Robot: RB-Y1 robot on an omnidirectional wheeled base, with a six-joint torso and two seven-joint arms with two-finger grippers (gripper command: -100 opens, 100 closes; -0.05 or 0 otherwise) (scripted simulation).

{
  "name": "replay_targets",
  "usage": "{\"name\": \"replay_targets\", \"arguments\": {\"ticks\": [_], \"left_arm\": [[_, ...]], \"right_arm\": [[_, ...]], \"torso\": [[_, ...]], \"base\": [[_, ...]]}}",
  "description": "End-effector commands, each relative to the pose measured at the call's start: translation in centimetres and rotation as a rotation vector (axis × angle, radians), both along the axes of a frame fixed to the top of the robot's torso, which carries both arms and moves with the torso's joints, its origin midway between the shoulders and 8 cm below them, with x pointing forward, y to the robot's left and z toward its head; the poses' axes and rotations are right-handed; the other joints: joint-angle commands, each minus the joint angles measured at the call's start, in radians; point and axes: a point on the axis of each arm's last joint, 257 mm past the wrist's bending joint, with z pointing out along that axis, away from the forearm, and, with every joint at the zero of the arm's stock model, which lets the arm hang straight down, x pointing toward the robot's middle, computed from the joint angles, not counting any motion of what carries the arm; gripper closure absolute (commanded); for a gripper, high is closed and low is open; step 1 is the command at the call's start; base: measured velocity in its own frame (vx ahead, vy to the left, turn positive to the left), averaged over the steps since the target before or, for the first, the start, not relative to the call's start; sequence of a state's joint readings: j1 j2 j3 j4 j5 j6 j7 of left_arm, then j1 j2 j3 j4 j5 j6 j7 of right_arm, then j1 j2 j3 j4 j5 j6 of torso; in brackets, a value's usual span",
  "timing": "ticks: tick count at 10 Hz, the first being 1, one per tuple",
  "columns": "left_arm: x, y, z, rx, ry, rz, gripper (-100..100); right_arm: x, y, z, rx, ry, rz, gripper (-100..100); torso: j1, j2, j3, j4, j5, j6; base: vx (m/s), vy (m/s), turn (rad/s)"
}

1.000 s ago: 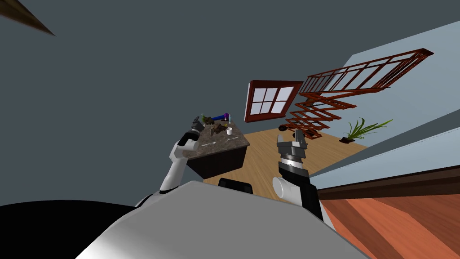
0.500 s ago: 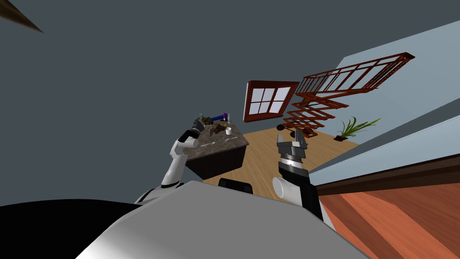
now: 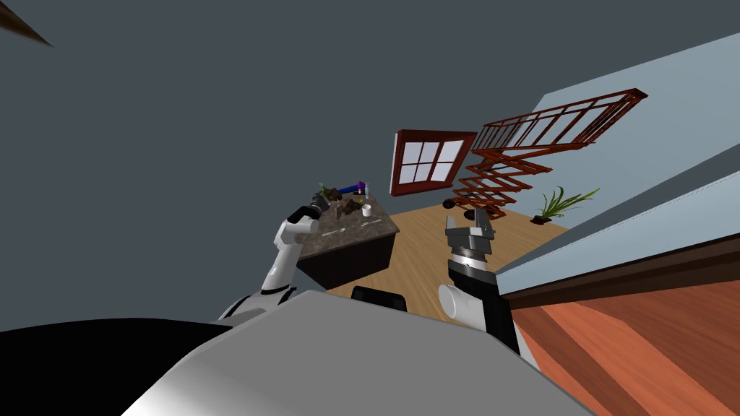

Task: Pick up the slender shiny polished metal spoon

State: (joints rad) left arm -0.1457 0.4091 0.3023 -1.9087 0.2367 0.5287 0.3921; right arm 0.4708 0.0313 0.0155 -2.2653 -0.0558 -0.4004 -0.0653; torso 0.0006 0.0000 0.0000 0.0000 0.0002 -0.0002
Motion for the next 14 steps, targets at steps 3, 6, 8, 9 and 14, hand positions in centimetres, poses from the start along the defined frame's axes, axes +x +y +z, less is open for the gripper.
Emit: {"name": "replay_targets", "arguments": {"ticks": [3, 6, 8, 9, 14], "left_arm": [[1.0, 1.1, -1.9, -0.058, 0.087, 0.011, -100], [1.5, 1.7, -3.6, -0.099, 0.164, 0.021, -100], [1.2, 1.8, -4.7, -0.107, 0.207, 0.028, -100], [1.7, 2.2, -5.4, -0.141, 0.243, 0.031, -100], [1.3, 2.6, -8.2, -0.188, 0.358, 0.049, -100]], "right_arm": [[0.0, 0.0, 0.0, 0.0, 0.0, 0.0, 0], [0.0, 0.0, 0.0, 0.0, 0.0, 0.0, 0], [0.0, 0.0, 0.0, 0.0, 0.0, 0.0, 0], [0.0, 0.0, 0.0, 0.0, 0.0, 0.0, 0], [0.0, 0.0, 0.0, 0.0, 0.0, 0.0, 0]], "torso": [[0.0, 0.0, 0.0, 0.0, 0.0, 0.0], [0.0, 0.0, 0.0, 0.0, 0.0, -0.001], [0.0, 0.0, 0.0, 0.0, 0.0, 0.0], [0.0, 0.0, 0.0, 0.0, 0.0, -0.001], [0.0, 0.0, 0.0, 0.0, 0.0, 0.0]], "base": [[-0.002, 0.01, -0.047], [-0.001, 0.011, -0.05], [0.0, 0.012, -0.019], [0.0, 0.009, -0.078], [0.001, 0.012, -0.038]]}}
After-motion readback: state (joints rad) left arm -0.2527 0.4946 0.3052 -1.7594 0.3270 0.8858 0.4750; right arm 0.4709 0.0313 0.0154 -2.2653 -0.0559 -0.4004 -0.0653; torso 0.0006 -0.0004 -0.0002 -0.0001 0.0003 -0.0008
